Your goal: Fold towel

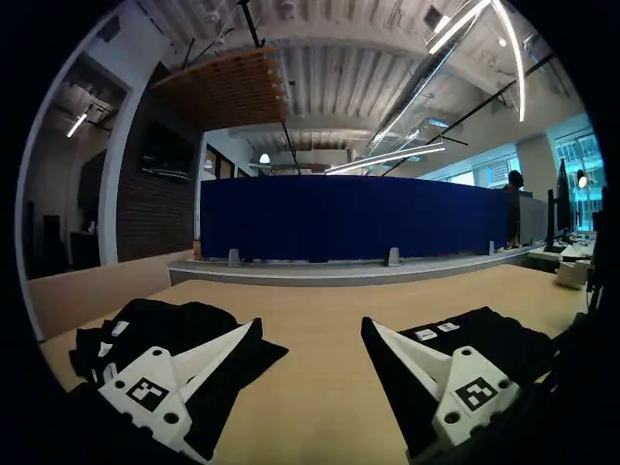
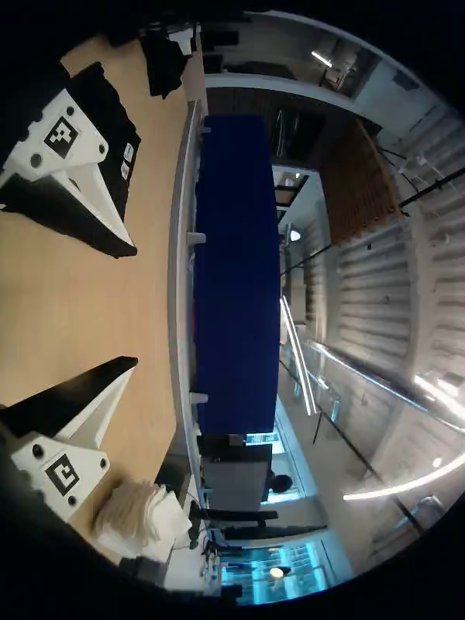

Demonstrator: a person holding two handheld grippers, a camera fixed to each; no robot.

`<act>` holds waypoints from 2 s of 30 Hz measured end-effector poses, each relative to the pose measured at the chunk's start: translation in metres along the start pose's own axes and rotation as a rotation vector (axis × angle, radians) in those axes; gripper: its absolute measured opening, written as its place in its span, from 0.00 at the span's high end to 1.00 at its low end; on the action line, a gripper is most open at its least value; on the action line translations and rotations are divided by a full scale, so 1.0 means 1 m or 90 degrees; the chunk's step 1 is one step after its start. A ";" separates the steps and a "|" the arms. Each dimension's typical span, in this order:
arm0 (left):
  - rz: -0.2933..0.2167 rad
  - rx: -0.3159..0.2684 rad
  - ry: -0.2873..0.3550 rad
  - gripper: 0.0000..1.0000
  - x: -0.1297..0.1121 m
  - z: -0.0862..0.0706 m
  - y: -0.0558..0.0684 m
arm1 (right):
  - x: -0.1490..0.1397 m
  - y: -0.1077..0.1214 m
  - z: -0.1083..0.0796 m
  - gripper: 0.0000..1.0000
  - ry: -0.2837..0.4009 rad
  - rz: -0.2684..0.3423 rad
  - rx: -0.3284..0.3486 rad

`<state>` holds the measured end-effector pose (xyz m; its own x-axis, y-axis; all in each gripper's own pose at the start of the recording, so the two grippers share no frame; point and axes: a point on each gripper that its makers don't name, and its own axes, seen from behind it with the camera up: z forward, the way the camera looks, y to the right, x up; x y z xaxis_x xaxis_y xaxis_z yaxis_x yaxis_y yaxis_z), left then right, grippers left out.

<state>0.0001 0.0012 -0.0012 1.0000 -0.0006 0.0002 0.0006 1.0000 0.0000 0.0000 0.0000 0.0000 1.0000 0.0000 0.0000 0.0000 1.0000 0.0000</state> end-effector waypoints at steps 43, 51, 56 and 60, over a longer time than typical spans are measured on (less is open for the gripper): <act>0.004 -0.001 0.000 0.05 0.001 -0.001 0.003 | 0.001 -0.001 0.002 0.00 0.000 0.000 0.000; 0.004 -0.001 0.000 0.06 0.000 0.000 0.002 | 0.000 -0.001 0.001 0.00 0.000 -0.001 0.000; 0.005 -0.001 0.000 0.06 0.000 0.001 0.002 | 0.000 -0.001 0.000 0.00 0.000 -0.001 0.000; 0.005 -0.001 0.000 0.06 -0.001 0.001 0.002 | 0.000 -0.001 0.000 0.00 0.000 -0.001 0.000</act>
<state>-0.0005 0.0035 0.0002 1.0000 0.0065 -0.0006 -0.0065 1.0000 -0.0012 0.0004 -0.0005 -0.0002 1.0000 -0.0010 0.0004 0.0010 1.0000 -0.0003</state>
